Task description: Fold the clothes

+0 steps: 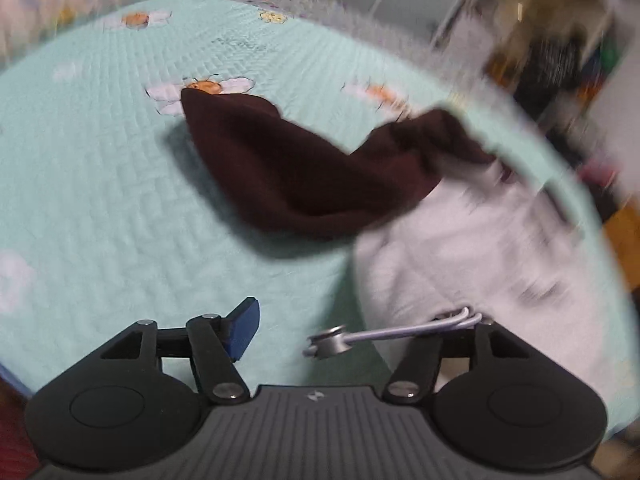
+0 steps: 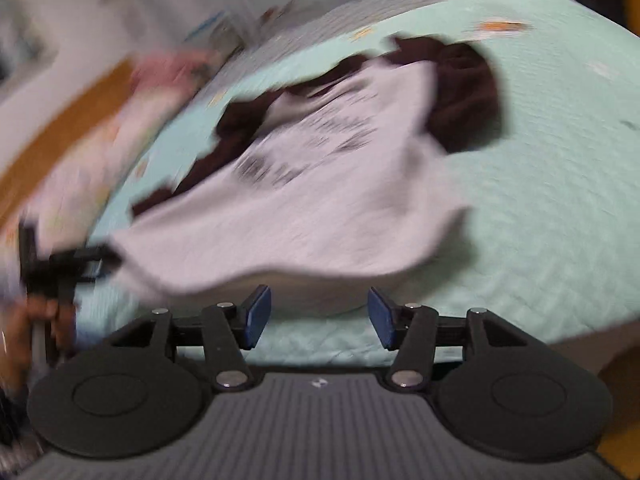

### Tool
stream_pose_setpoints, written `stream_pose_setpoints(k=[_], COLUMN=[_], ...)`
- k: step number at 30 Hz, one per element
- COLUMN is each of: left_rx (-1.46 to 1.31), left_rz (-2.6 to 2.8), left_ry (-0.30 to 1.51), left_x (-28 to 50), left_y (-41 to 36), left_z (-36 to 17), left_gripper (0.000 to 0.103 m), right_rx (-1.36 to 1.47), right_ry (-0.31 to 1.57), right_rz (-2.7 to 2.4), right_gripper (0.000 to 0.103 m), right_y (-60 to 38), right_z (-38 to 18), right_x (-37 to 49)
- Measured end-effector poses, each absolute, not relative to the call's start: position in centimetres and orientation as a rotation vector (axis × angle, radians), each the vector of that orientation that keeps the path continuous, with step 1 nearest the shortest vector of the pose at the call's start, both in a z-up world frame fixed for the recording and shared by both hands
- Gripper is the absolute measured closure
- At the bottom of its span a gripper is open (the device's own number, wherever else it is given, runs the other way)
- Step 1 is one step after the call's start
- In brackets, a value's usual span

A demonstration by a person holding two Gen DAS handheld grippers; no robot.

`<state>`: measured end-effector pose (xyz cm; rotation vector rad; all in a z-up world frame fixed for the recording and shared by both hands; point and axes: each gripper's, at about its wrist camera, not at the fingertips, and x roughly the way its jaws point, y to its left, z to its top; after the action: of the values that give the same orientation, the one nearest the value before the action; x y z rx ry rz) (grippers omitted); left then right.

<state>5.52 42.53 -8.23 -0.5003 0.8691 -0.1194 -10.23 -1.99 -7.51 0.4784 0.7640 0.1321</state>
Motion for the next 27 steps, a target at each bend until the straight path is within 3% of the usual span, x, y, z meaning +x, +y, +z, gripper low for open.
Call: stream_pose_setpoints(k=[3, 6, 9, 11, 13, 17, 19, 24, 27], left_rx=[-0.797, -0.450, -0.318, -0.319, -0.401, -0.838, -0.927, -0.739, -0.444], left_rz=[-0.122, -0.022, -0.028, -0.006, -0.020, -0.078, -0.105, -0.074, -0.066], left_ry=[1.002, 1.034, 1.011, 1.009, 1.003, 0.965, 0.961, 0.928, 1.068], left_x=[6.0, 5.8, 4.5, 3.7, 3.4, 3.1, 3.2, 2.5, 3.3], left_y=[44.3, 42.4, 41.8, 42.3, 43.2, 46.7, 47.4, 46.2, 43.8], left_z=[-10.6, -9.2, -8.1, -7.9, -8.2, -9.5, -9.8, -7.5, -7.2], left_gripper=[0.037, 0.037, 0.035, 0.028, 0.028, 0.028, 0.029, 0.028, 0.028], right_rx=[0.454, 0.262, 0.189, 0.252, 0.343, 0.490, 0.524, 0.543, 0.561], right_ry=[0.748, 0.733, 0.735, 0.731, 0.728, 0.730, 0.727, 0.726, 0.730], right_rz=[0.056, 0.002, 0.032, 0.047, 0.036, -0.005, -0.011, -0.009, -0.008], right_gripper=[0.047, 0.047, 0.046, 0.043, 0.039, 0.039, 0.039, 0.036, 0.035], right_y=[-3.3, -2.0, -0.8, -1.1, -2.1, -4.2, -4.8, -5.3, -5.5], right_z=[-8.2, -8.4, -8.9, -9.3, -9.6, -10.2, -10.3, -10.4, -10.5], right_x=[-10.6, -10.5, -10.3, -10.3, -10.2, -10.2, -10.5, -11.3, -11.5])
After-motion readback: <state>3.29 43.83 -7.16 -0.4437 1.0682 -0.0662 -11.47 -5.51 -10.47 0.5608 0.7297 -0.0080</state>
